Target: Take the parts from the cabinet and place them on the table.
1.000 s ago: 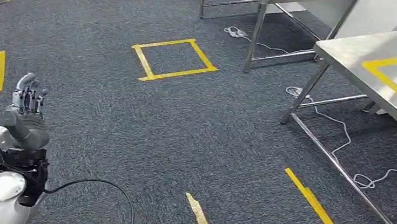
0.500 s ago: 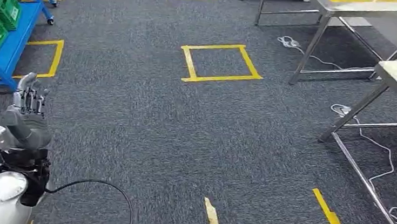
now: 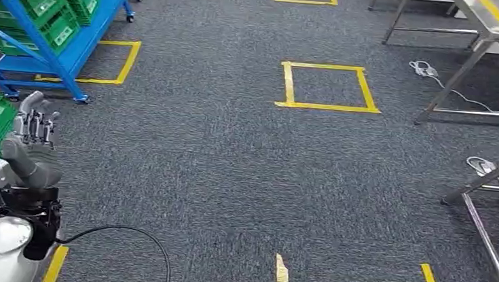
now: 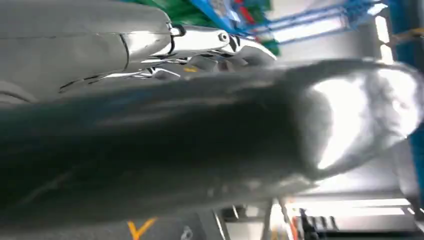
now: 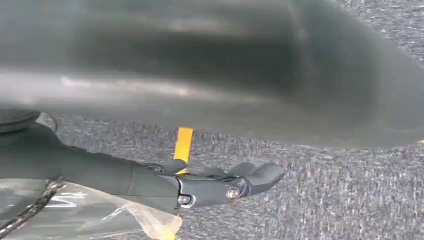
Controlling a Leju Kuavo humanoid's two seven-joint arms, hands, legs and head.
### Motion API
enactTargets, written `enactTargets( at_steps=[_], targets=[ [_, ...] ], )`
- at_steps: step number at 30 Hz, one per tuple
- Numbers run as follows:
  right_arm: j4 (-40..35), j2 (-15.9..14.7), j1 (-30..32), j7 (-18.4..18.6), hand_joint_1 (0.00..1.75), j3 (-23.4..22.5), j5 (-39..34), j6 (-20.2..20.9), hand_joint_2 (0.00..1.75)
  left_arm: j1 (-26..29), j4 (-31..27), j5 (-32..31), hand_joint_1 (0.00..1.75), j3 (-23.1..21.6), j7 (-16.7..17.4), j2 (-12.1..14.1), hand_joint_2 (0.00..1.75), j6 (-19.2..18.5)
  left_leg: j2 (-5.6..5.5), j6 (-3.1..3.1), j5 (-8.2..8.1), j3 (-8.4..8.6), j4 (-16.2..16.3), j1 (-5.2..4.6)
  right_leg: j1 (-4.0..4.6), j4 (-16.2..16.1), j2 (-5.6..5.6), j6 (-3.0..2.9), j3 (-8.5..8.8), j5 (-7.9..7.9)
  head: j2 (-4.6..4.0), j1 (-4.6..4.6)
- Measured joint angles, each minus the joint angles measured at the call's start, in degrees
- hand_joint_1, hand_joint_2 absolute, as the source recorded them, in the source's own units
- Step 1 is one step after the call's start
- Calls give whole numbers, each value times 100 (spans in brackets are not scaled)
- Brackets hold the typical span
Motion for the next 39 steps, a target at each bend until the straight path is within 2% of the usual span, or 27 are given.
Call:
enactTargets(
  at_steps=[1,3,4,6,7,9,11,12,13,16,17,18,19,20,22,23,24,26,27,28,32,33,34,35,37,38,39],
  targets=[
    [0,0,-19,0,0,0,4,4,0,-1,0,0,0,2,0,0,0,0,-77,40,10,7,-22,-6,-5,-11,-76,38,36,-15,0,-2],
    [0,0,-35,-2,0,2,11,17,0,-31,-9,0,0,9,-11,-4,0,0,-181,116,38,57,-78,52,-56,171,468,79,-67,-181,0,7],
    [0,0,-33,0,0,2,11,17,0,-49,-7,0,0,7,-11,-20,0,0,-244,148,36,55,-77,64,-52,505,590,73,-239,-355,0,22],
    [0,0,-14,0,0,2,11,17,0,-42,-7,0,0,7,-11,-39,0,-7,-386,163,32,51,-75,60,-53,1483,643,79,-773,-732,0,46],
    [0,0,-6,2,0,4,18,22,0,-39,-2,0,0,7,-11,-39,0,-7,-464,163,32,53,-73,58,-52,1791,644,80,-976,-779,0,50],
    [0,0,-2,2,0,2,20,33,0,-40,0,0,0,7,-11,-42,0,-7,-621,161,31,66,-67,61,-53,1602,649,69,-990,-462,0,53],
    [0,-2,-6,2,0,2,26,33,0,-42,0,0,0,4,-11,-55,0,-11,-775,133,13,94,-53,77,-67,664,763,53,-595,122,0,50],
    [0,-2,-7,0,0,4,26,33,0,-43,0,-4,0,2,-11,-59,0,-18,-821,104,-2,87,-44,87,-94,263,1017,59,-433,250,0,53],
    [0,-2,-10,0,0,4,26,37,0,-54,0,-9,0,2,-11,-63,0,-20,-898,63,-21,41,29,41,-122,102,1165,50,-340,178,0,48],
    [0,-4,-2,0,0,4,31,39,0,-46,0,-13,0,-4,-15,-66,0,-24,-1072,-32,38,-5,-16,117,-62,145,1016,-13,-311,173,0,39],
    [0,-2,-5,0,0,4,35,44,0,-44,0,-13,0,-2,-15,-63,0,-22,-1129,-56,24,-17,1,117,-101,108,946,-55,-295,193,0,39],
    [0,-4,-16,2,0,2,44,46,0,-27,-2,-18,0,-4,-15,-63,0,-22,-952,-74,-47,-37,75,98,-96,95,873,-88,-269,197,0,27],
    [0,-4,-16,2,0,2,46,46,0,-45,0,-20,0,-9,-22,-70,0,-24,-652,-105,-237,-158,364,87,-90,91,809,-128,-253,183,0,-40],
    [0,-4,-9,2,0,4,46,46,0,-46,0,-20,0,-13,-22,-74,0,-24,-491,-131,-477,-368,841,102,-67,91,728,-148,-241,172,0,-46],
    [0,-7,24,2,0,4,44,46,0,-30,2,-31,0,-22,-22,-98,0,-24,-400,-149,-789,-758,1670,113,-35,92,567,-175,-229,148,0,-46],
    [0,-9,35,2,0,2,44,46,0,-24,4,-39,0,-33,-22,-103,0,-28,-392,-148,-764,-818,1785,114,-21,93,484,-182,-219,136,0,-48],
    [0,-9,36,2,0,2,42,46,0,-19,7,-59,0,-46,-20,-103,0,-28,-386,-132,-612,-736,1630,114,-11,93,413,-184,-205,123,0,-44],
    [0,-9,27,2,0,2,37,50,0,-20,7,-81,0,-61,-20,-107,0,-28,-312,-62,-126,-297,764,91,13,92,287,-180,-145,86,0,-44],
    [0,-9,25,2,0,2,35,52,0,-24,7,-90,0,-70,-20,-114,0,-31,-102,6,81,-34,254,45,20,91,229,-175,-106,59,0,-48],
    [0,-7,25,2,0,2,33,55,0,-40,7,-90,0,-88,-17,-120,0,-31,173,50,-40,53,130,-48,49,90,172,-149,-101,38,0,-39],
    [0,-7,6,-2,0,2,37,61,0,-50,7,-96,0,-136,-13,-144,0,-33,-83,110,-20,32,-23,-55,70,82,-113,-61,-64,-11,0,-41],
    [0,-7,-2,-4,0,2,42,61,0,-40,0,-96,0,-142,-13,-149,0,-33,-126,136,16,83,-80,5,38,140,71,-15,-110,-99,0,-48],
    [0,-7,-8,-13,0,4,48,61,0,-68,0,-98,0,-155,-17,-155,0,-33,-196,159,23,92,-91,20,43,363,387,-9,-200,-230,0,-22],
    [0,-7,-10,-11,0,4,55,61,0,-75,0,-96,0,-164,-15,-177,0,-31,-256,183,30,83,-90,36,33,788,560,0,-408,-426,0,-2],
    [0,-7,19,2,0,4,59,61,0,-56,0,-96,0,-197,-15,-192,0,-33,-380,186,28,82,-89,42,20,1603,641,24,-841,-729,0,7],
    [0,-7,41,2,0,4,66,63,0,-39,2,-96,0,-201,-15,-199,0,-33,-485,186,28,86,-85,49,12,1916,643,41,-1049,-757,0,13],
    [0,-7,49,2,0,4,66,66,0,-28,4,-96,0,-201,-15,-199,0,-33,-564,184,27,94,-82,58,-3,1848,643,52,-1064,-615,0,2]
  ],
)
